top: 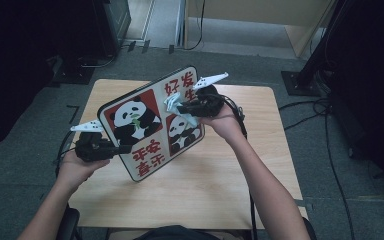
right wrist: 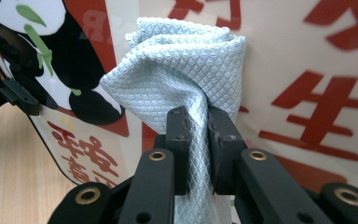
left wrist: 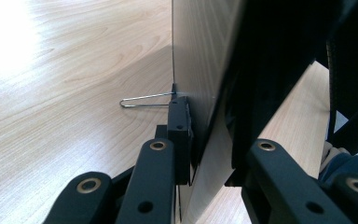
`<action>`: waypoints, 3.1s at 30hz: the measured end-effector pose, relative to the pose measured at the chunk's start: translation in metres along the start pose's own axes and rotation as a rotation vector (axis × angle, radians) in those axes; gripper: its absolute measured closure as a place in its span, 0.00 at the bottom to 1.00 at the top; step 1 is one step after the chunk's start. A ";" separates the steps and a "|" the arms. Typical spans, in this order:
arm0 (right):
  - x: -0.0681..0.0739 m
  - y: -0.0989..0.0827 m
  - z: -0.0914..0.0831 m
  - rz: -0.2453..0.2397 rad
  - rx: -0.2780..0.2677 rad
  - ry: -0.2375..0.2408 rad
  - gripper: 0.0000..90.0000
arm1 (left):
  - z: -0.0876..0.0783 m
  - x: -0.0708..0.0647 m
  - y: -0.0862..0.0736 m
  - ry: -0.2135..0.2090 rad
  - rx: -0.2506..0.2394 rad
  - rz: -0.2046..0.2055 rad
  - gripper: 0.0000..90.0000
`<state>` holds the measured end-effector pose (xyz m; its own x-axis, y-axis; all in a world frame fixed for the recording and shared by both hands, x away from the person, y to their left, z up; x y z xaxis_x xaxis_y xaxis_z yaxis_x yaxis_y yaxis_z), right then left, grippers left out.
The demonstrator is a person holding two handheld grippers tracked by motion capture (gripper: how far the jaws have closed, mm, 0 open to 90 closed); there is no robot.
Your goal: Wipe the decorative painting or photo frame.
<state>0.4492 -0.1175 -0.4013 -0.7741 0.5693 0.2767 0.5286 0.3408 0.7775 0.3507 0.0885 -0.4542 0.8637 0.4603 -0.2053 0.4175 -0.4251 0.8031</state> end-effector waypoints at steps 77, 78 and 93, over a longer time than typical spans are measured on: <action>-0.027 -0.157 0.056 0.126 0.169 0.061 0.90 | 0.001 -0.002 0.000 -0.007 -0.002 -0.003 0.86; -0.027 -0.156 0.054 0.126 0.167 0.061 0.90 | 0.001 -0.002 0.000 -0.007 -0.001 -0.002 0.86; -0.009 -0.096 0.014 0.107 0.089 0.070 0.90 | 0.001 -0.003 0.001 -0.009 -0.004 -0.008 0.86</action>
<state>0.4102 -0.1447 -0.4869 -0.7323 0.5535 0.3966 0.6359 0.3477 0.6890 0.3491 0.0864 -0.4537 0.8629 0.4564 -0.2172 0.4235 -0.4184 0.8034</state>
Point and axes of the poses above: each handheld gripper's, and its own axes: z roughly forward along the jaws, y roughly out of its top, x roughly to its left, the point moved 10 cm from there along z, roughly forward along the jaws, and after that the axes turned 8 degrees about z, right-handed, at the moved point
